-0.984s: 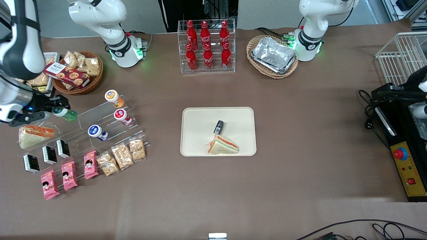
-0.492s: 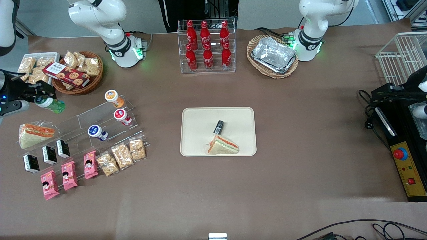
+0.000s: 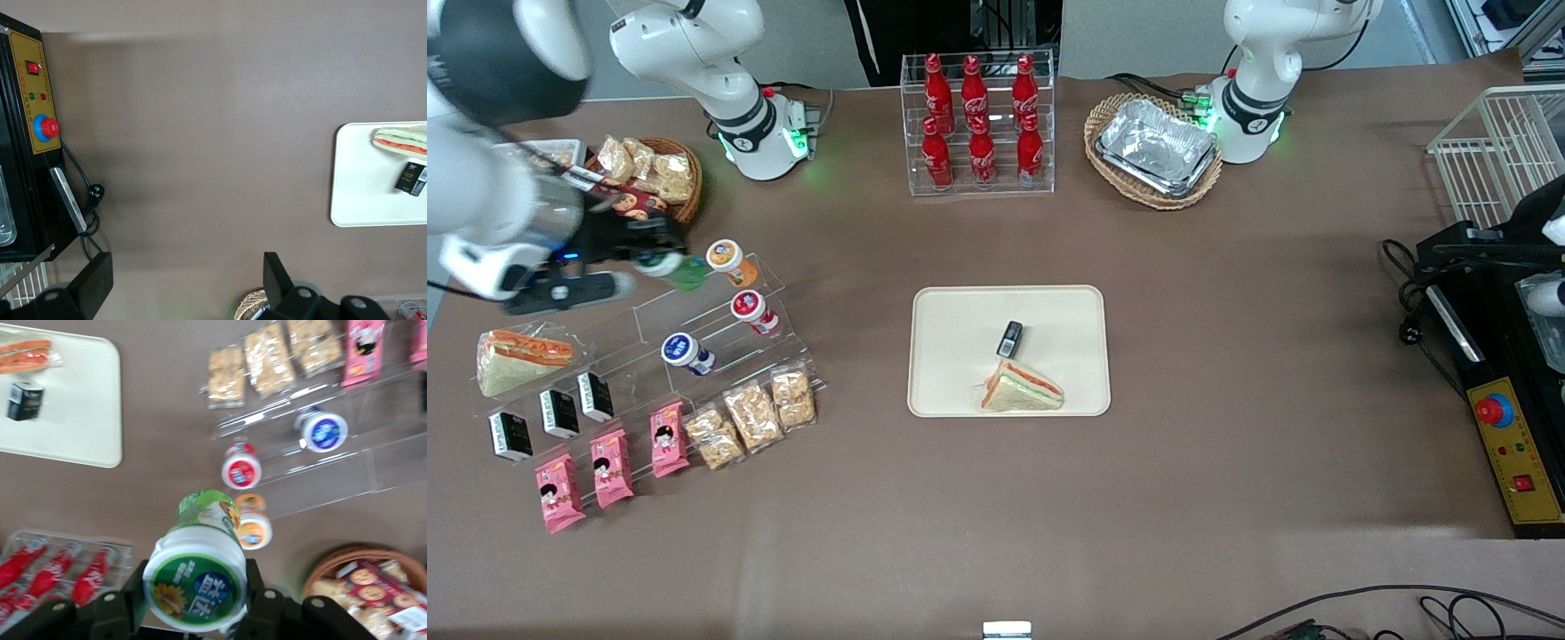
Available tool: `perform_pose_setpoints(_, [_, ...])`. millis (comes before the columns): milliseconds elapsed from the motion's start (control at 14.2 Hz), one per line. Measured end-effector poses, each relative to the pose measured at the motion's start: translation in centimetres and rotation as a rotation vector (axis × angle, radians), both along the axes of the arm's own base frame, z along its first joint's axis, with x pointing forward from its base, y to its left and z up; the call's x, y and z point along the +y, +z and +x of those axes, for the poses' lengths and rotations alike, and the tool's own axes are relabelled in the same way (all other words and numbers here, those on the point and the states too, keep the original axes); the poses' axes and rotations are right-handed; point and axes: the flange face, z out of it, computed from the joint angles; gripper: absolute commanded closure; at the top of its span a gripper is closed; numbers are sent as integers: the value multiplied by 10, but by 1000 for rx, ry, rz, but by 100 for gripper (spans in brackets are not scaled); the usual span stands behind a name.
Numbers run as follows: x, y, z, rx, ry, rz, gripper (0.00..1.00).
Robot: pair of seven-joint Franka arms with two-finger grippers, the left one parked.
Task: Place green gum on tray
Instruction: 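Lift the green-labelled bottle up out of the rack with the right gripper, then carry the bottle over the cream tray beside the black box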
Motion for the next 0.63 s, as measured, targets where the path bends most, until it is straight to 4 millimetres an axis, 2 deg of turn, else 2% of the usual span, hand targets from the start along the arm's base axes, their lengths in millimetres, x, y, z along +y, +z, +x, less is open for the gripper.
perform_pose_setpoints(211, [49, -11, -5, 40, -62, 8, 68])
perform_pose_setpoints(352, [81, -26, -3, 45, -94, -7, 68])
perform_pose_setpoints(633, [173, -82, -6, 20, -138, -53, 68])
